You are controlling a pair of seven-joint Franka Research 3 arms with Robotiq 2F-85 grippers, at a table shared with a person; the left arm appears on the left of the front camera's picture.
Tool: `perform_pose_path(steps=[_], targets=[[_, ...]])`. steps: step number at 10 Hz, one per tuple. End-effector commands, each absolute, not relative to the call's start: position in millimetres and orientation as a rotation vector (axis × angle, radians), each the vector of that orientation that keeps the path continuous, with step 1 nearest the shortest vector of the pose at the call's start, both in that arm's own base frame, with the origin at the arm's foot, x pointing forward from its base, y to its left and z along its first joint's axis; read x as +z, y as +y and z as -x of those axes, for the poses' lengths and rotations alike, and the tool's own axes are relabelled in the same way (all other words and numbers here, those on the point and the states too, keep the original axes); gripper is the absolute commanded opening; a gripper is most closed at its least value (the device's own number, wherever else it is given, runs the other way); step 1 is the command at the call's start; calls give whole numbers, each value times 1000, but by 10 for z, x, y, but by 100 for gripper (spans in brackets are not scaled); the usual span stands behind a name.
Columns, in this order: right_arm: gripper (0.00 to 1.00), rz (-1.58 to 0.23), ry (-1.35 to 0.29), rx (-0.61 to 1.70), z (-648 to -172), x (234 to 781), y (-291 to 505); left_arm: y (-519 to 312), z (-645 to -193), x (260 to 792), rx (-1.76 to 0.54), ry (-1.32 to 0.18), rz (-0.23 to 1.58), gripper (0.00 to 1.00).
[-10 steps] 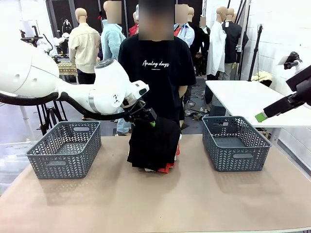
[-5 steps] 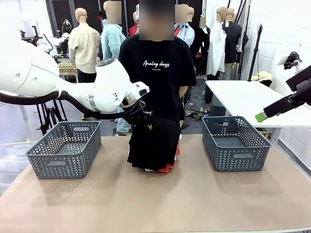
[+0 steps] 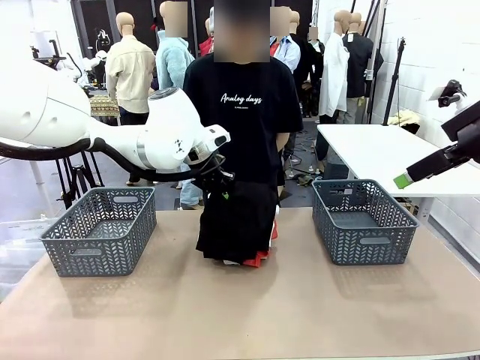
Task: Sort the tops and bottoms.
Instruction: Lift clothes from the center of the table with your left hand.
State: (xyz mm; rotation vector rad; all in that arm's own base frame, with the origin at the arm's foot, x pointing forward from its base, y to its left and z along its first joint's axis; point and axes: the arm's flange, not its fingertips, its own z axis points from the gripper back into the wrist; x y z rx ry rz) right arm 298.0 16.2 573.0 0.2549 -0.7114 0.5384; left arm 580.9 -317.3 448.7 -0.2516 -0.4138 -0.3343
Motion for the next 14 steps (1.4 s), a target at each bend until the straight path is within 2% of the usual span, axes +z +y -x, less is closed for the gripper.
perform_pose_path(steps=[1, 6, 7, 9, 10, 11, 13, 14], targets=[[100, -278, -708, 537, -2977, 5717, 172, -3154, -5749, 4592, -310, -411, 272, 0], [100, -278, -708, 537, -2977, 5717, 172, -3198, -5773, 4554, -335, -421, 255, 0], [100, -278, -708, 537, -2977, 5717, 172, -3413, -5640, 4749, -392, -416, 249, 0], [100, -278, -708, 537, -2977, 5717, 172, -3677, -5479, 5487, -424, -532, 132, 0], [100, -278, -708, 537, -2977, 5717, 172, -3768, -5429, 5703, -396, -517, 73, 0], [100, -278, -708, 537, -2977, 5717, 172, -3855, -5386, 5824, -377, -429, 110, 0], [100, -278, -708, 537, -2977, 5717, 172, -3936, -5392, 6033, -327, -456, -20, 0], [100, -278, -708, 537, -2977, 5717, 172, -3970, -5359, 6117, -330, -483, -20, 0]])
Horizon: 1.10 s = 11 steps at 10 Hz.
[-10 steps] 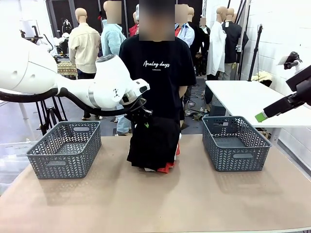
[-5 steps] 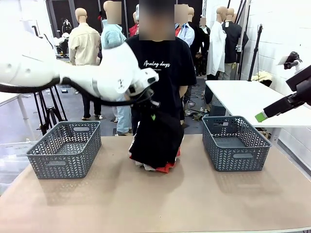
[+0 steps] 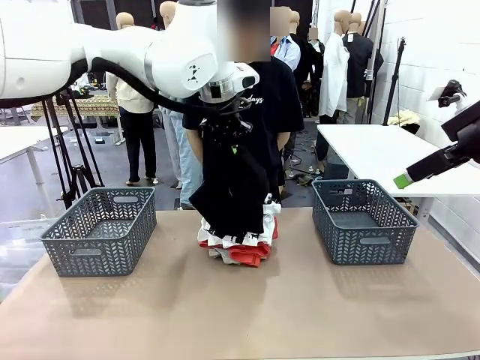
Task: Sort the tops and bottoms.
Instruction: Lift clothes from the center of the table with your left hand.
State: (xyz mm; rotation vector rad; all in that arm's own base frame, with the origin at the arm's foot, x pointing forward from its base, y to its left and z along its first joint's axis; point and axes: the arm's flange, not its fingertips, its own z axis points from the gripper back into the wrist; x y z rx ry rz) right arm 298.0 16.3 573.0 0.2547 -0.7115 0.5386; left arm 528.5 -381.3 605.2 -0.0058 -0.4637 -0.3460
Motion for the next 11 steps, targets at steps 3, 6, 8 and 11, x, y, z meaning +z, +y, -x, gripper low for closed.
perform_pose_path(steps=[3, 6, 8, 11], targets=[[100, -278, -708, 537, -2977, 5717, 172, -3777, -5261, 6011, -360, -465, 38, 0], [100, -278, -708, 537, -2977, 5717, 172, -4005, -5113, 6559, -429, -519, -34, 0], [100, -278, -708, 537, -2977, 5717, 172, -4259, -4964, 7114, -447, -568, -123, 0], [100, -278, -708, 537, -2977, 5717, 172, -4266, -4902, 7299, -422, -524, -193, 0]])
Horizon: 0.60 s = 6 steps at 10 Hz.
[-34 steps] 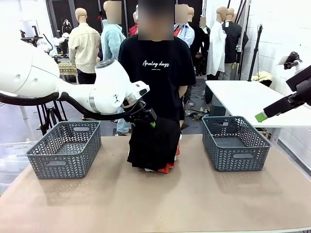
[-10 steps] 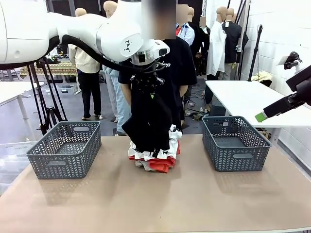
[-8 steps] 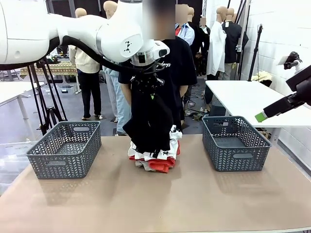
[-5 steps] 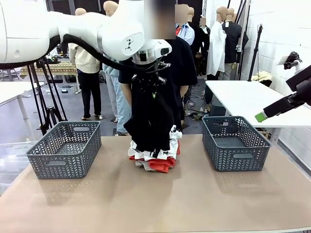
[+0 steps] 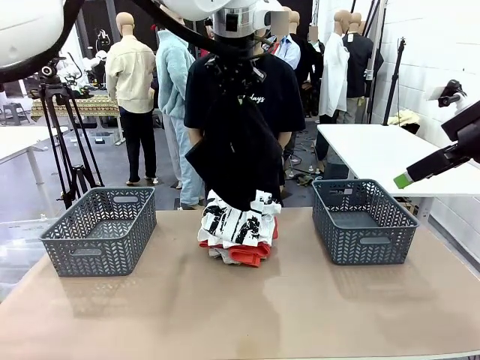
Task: Sort the tops and bottoms.
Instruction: Lift clothes from the center of the table with your left hand.
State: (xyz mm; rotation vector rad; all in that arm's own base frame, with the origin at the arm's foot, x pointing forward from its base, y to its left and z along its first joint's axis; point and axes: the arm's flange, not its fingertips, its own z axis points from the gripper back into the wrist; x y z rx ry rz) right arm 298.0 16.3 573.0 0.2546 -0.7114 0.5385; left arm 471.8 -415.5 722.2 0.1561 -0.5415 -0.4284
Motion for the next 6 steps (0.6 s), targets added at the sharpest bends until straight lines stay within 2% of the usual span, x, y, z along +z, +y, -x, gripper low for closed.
perform_pose_path(steps=[1, 6], targets=[[100, -278, -708, 537, -2977, 5717, 172, -4243, -4892, 7294, -416, -508, -196, 0], [100, -278, -708, 537, -2977, 5717, 172, -4150, -4765, 7174, -421, -519, -171, 0]])
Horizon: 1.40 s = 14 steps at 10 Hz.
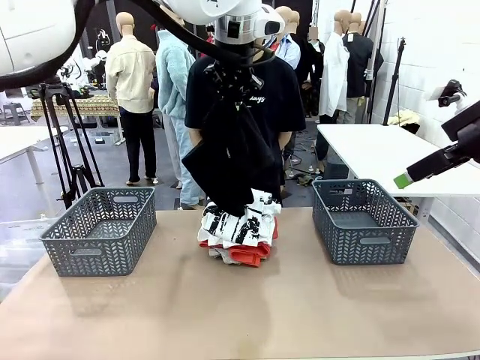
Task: Sort the tops and bottoms.
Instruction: Sort the clothes according to human instructions.
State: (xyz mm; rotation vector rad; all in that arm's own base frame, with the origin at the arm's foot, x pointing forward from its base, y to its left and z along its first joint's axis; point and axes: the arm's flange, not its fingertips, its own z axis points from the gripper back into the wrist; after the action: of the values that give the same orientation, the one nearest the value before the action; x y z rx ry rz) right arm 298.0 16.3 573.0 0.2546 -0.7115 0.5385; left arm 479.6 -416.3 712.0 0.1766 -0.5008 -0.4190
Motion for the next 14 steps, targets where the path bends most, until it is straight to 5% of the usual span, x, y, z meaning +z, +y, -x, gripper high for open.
perform_pose_path(steps=[1, 14], targets=[[100, -278, -708, 537, -2977, 5717, 172, -4150, -4765, 7174, -421, -519, -171, 0], [100, -278, -708, 537, -2977, 5717, 172, -4150, -4765, 7174, -421, -519, -171, 0]])
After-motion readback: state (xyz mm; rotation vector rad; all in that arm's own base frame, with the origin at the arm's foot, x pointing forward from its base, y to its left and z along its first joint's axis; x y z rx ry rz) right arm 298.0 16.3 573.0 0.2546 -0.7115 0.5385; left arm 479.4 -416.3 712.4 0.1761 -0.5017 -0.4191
